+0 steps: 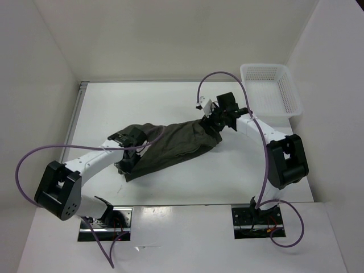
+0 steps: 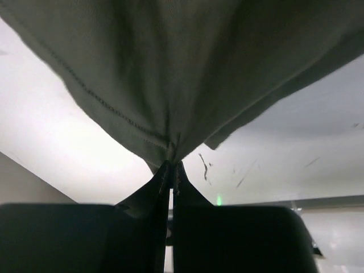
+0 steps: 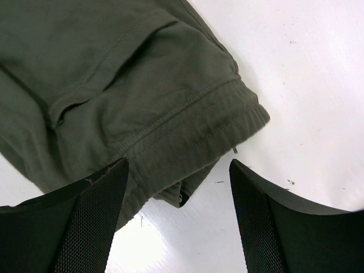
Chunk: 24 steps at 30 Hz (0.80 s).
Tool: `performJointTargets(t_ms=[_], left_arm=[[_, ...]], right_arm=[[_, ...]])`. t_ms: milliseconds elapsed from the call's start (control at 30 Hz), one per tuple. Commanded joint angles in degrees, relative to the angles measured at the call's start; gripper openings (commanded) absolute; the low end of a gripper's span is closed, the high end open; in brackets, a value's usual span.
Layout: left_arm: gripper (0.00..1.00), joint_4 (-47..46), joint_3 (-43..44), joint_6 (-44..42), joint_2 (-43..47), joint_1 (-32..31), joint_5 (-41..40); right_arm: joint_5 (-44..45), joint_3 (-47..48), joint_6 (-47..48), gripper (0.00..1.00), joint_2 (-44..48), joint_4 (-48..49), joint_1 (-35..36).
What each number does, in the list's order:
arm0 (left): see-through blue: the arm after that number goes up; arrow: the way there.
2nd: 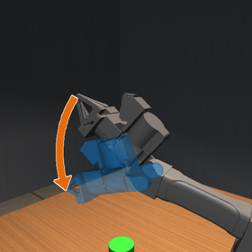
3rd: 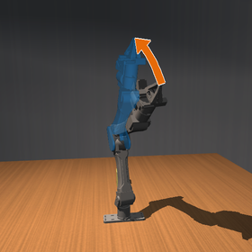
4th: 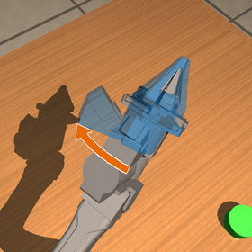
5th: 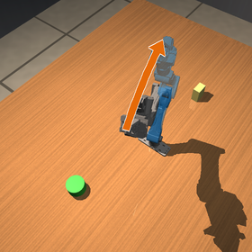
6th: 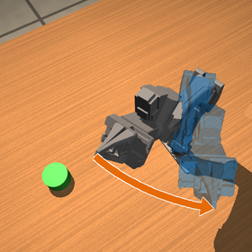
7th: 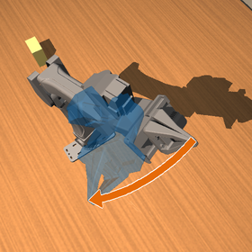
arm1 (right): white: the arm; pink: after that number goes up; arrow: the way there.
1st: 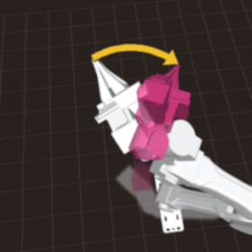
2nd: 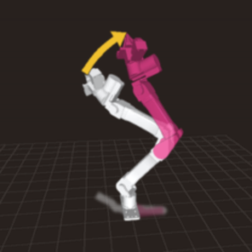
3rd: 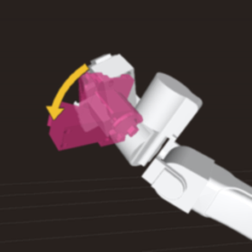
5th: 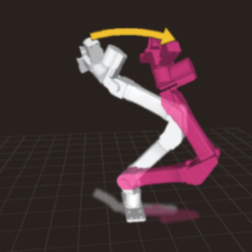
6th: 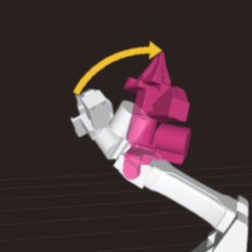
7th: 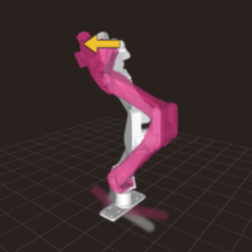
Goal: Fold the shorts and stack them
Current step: Fold the shorts
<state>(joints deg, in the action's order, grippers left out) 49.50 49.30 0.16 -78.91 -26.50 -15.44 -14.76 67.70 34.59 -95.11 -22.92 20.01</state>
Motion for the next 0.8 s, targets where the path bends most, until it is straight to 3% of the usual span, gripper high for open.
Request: performJointTargets(t_ms=[0, 200, 333, 400, 500, 633, 767], left_arm=[[0.04, 1.8, -2.2, -0.2, -0.4, -0.7, 0.4], [0.08, 0.5, -6.3, -0.2, -1.0, -1.9, -1.4], [0.35, -0.1, -6.2, -0.2, -2.6, -2.4, -1.4], [0.43, -0.6, -4.9, -0.2, -2.6, -2.4, -2.3], [0.44, -0.6, 0.0, -0.2, -1.4, -1.8, -2.8], [0.44, -0.2, 11.2, -0.2, -0.1, 3.5, 4.6], [0.47, -4.2, 12.1, -0.2, -1.5, 4.2, 5.9]], right_arm=[[1.0, 1.5, -0.3, 0.76, -0.7, 3.2, 0.6], [3.2, 1.5, -4.3, 0.76, -1.2, 5.7, 0.6], [2.7, 2.8, -13.5, 0.82, -2.4, 7.3, 0.1], [2.0, 2.8, -16.8, 0.91, -2.9, 6.7, 0.1], [1.3, 2.2, -23.8, 1.00, -2.9, 5.9, -0.6], [-2.8, -0.3, -31.6, 1.00, -3.4, 4.4, -3.6], [-2.8, -4.8, -35.6, 1.00, -4.1, 5.0, -4.2]])
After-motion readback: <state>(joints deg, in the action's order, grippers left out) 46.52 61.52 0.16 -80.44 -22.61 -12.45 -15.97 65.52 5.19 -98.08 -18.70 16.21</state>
